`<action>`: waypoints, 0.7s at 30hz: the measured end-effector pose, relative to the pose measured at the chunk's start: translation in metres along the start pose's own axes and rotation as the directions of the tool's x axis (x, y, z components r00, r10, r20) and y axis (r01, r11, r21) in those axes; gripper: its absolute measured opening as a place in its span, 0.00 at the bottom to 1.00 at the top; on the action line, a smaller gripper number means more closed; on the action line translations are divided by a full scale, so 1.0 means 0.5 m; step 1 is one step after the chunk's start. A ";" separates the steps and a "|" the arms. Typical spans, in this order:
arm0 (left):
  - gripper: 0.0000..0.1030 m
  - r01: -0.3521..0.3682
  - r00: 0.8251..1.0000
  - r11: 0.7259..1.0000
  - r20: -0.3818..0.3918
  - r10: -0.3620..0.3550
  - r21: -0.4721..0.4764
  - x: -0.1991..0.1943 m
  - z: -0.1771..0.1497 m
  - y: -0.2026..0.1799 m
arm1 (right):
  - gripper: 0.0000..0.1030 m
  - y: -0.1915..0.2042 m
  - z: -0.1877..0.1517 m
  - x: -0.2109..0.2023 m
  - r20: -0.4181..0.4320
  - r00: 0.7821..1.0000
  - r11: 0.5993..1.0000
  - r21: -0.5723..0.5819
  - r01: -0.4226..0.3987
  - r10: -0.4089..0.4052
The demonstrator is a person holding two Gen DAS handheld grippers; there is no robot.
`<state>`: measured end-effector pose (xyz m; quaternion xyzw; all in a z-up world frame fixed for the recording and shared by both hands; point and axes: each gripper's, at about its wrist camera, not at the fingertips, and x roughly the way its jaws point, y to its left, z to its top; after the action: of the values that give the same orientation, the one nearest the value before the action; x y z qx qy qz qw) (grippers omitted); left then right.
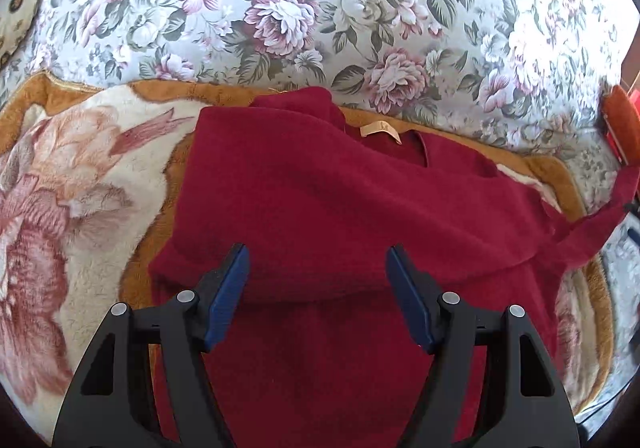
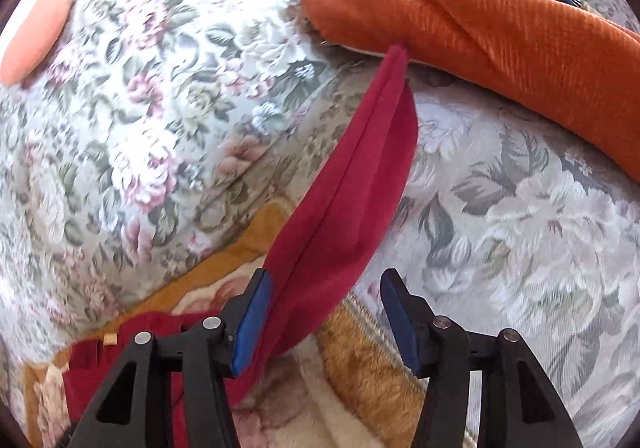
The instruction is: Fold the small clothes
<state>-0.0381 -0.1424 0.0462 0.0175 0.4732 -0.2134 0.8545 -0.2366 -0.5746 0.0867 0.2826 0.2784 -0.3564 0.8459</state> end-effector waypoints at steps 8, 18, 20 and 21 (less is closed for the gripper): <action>0.68 0.003 0.998 1.000 0.057 -0.001 -0.027 -0.014 0.033 0.056 | 0.06 0.014 0.062 0.055 -0.004 1.000 0.998 -0.057 -0.015 0.015; 0.68 0.117 0.988 0.963 0.126 -0.089 -0.241 -0.046 0.056 0.169 | 0.06 0.444 -0.207 -0.118 -0.165 0.865 0.645 -0.604 -0.469 0.474; 0.68 0.154 0.985 0.952 0.121 -0.126 -0.264 -0.041 0.056 0.176 | 0.06 0.511 -0.309 -0.088 -0.266 0.833 0.557 -0.641 -0.528 0.485; 0.68 0.166 0.983 0.949 0.119 -0.139 -0.268 -0.038 0.057 0.178 | 0.08 0.536 -0.357 -0.061 -0.335 0.828 0.525 -0.650 -0.549 0.451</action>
<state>0.0096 -0.0616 0.0622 -0.1494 0.4554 -0.2113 0.8519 -0.0987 -0.2833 0.0598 0.0151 0.3545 0.0595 0.9331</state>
